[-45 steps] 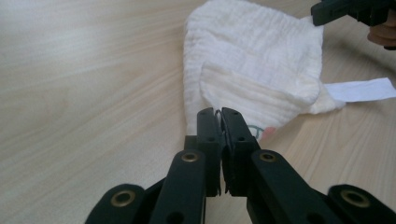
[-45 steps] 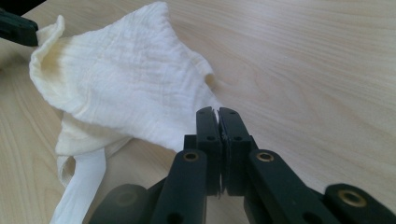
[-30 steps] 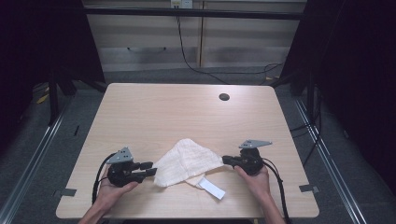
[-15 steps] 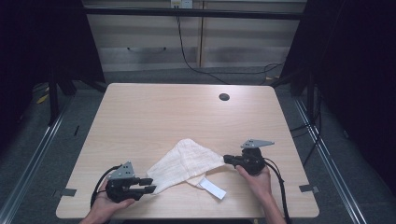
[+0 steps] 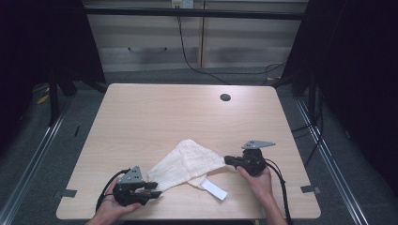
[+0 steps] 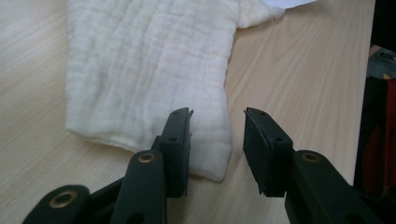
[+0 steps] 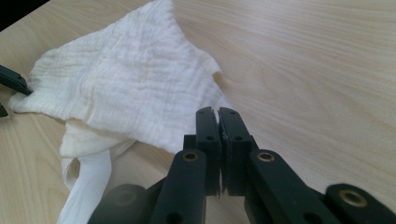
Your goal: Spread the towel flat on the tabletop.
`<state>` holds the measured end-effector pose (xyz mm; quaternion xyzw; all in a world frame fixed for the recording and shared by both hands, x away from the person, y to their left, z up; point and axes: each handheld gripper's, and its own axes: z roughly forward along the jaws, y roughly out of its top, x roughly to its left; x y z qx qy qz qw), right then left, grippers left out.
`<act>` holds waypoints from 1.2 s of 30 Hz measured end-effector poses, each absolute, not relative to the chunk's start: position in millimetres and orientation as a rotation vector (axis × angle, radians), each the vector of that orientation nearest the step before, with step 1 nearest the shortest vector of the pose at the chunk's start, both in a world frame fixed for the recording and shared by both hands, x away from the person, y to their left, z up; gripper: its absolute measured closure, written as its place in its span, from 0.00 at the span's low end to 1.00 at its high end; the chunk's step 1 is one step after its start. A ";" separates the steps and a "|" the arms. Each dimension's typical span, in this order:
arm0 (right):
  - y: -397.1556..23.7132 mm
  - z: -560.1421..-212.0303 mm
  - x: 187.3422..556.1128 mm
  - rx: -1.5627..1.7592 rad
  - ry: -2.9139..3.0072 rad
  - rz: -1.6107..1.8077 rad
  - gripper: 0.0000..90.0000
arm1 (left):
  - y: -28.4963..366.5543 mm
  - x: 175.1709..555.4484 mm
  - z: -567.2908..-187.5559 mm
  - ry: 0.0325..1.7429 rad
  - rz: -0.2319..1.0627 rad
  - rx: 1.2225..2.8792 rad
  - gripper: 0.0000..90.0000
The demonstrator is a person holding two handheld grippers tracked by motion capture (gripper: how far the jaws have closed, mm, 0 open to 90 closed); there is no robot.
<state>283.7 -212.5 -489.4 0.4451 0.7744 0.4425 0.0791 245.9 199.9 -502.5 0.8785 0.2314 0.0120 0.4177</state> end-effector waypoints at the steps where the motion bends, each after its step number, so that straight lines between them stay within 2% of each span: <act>1: -212.4 -489.5 283.4 1.340 2.321 1.322 0.97 | 199.4 244.8 -503.0 0.583 0.033 2.197 0.68; 4: -212.3 -490.4 283.0 1.343 2.321 1.326 0.95 | 199.4 244.4 -502.9 0.572 0.070 2.210 0.73; 6: -213.9 -491.2 281.9 1.349 2.319 1.322 0.91 | 200.0 245.5 -502.7 0.577 0.085 2.216 0.80; 9: -218.7 -489.9 278.9 1.357 2.310 1.330 0.88 | 202.4 248.4 -502.5 0.593 0.084 2.218 0.90; 12: -226.1 -486.2 275.6 1.360 2.273 1.363 0.83 | 204.8 252.3 -502.9 0.599 0.060 2.215 0.95; 16: -230.6 -484.9 273.2 1.343 2.271 1.386 0.82 | 207.4 255.6 -502.4 0.611 0.063 2.220 0.96; 25: -211.0 -498.9 283.0 1.225 2.409 1.357 0.74 | 219.5 273.3 -505.8 0.701 0.025 2.162 0.97; 36: -199.1 -503.8 276.4 1.062 2.546 1.286 0.65 | 225.0 284.1 -508.2 0.752 0.024 2.122 0.97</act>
